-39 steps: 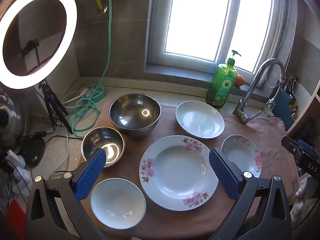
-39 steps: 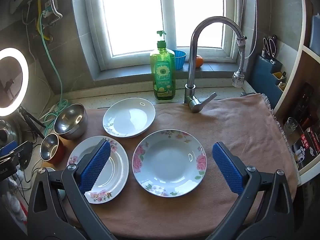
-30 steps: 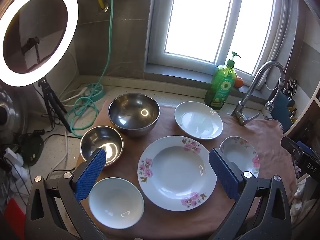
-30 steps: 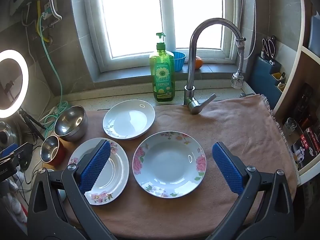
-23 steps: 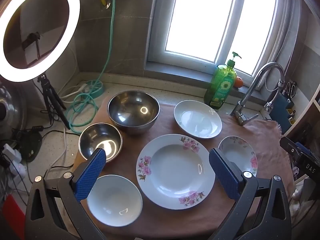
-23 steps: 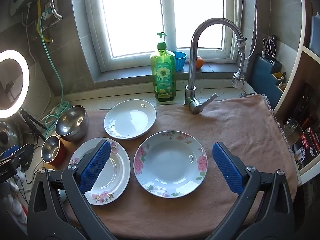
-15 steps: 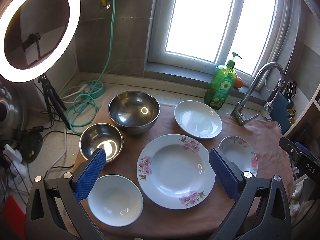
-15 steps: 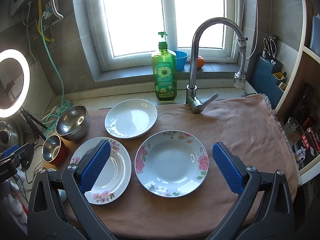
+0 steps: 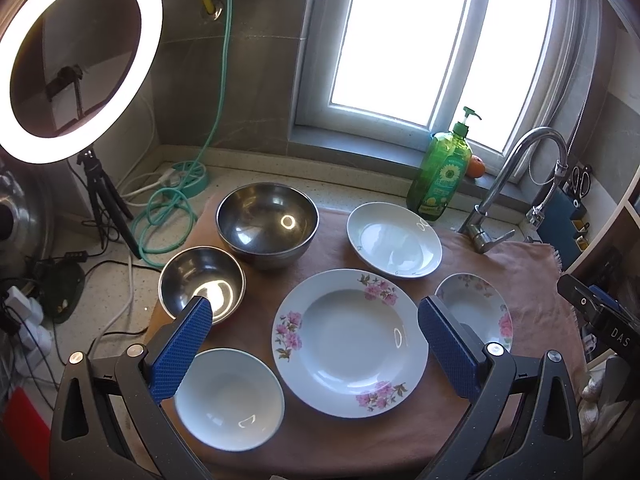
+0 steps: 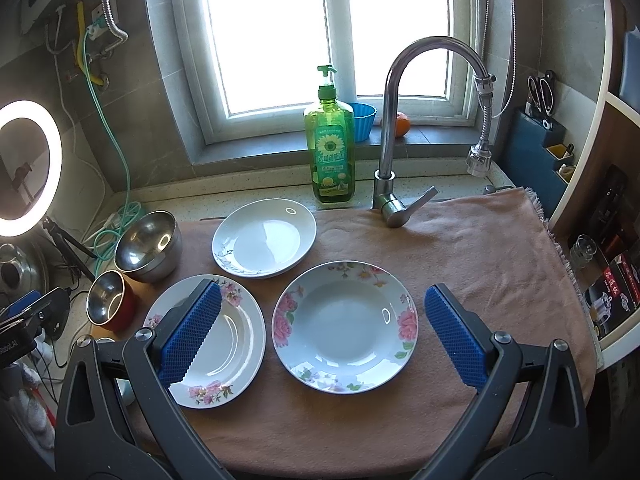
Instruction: Organize plates and bowls
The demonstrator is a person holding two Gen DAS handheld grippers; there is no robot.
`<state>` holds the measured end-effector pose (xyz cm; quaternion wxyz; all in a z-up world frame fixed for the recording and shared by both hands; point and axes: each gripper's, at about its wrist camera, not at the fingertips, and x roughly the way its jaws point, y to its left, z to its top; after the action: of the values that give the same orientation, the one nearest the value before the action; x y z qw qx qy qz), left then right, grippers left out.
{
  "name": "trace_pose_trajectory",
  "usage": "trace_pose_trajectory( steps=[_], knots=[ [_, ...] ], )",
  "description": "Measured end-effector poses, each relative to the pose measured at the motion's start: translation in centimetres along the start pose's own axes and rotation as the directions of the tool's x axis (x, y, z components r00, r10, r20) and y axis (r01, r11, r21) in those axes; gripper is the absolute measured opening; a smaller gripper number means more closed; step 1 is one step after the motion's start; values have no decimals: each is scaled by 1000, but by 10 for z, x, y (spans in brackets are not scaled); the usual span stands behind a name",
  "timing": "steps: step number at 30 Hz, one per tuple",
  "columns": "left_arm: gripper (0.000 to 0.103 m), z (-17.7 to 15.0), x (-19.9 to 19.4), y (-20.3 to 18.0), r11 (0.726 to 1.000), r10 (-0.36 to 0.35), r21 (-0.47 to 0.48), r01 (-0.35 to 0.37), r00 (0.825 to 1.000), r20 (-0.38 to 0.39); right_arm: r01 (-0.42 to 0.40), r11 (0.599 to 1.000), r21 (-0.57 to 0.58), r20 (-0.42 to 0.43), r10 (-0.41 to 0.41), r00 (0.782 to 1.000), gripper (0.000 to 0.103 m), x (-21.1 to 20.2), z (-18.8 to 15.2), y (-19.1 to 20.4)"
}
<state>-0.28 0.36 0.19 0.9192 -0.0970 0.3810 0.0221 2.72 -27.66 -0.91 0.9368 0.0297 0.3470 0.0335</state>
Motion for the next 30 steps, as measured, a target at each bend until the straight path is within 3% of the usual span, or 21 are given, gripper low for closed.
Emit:
trace_pose_trajectory(
  steps=[30],
  knots=[
    [102, 1, 2, -4, 1000, -13, -2, 13, 1000, -9, -5, 1000, 2, -3, 5, 1000, 103, 2, -2, 0]
  ],
)
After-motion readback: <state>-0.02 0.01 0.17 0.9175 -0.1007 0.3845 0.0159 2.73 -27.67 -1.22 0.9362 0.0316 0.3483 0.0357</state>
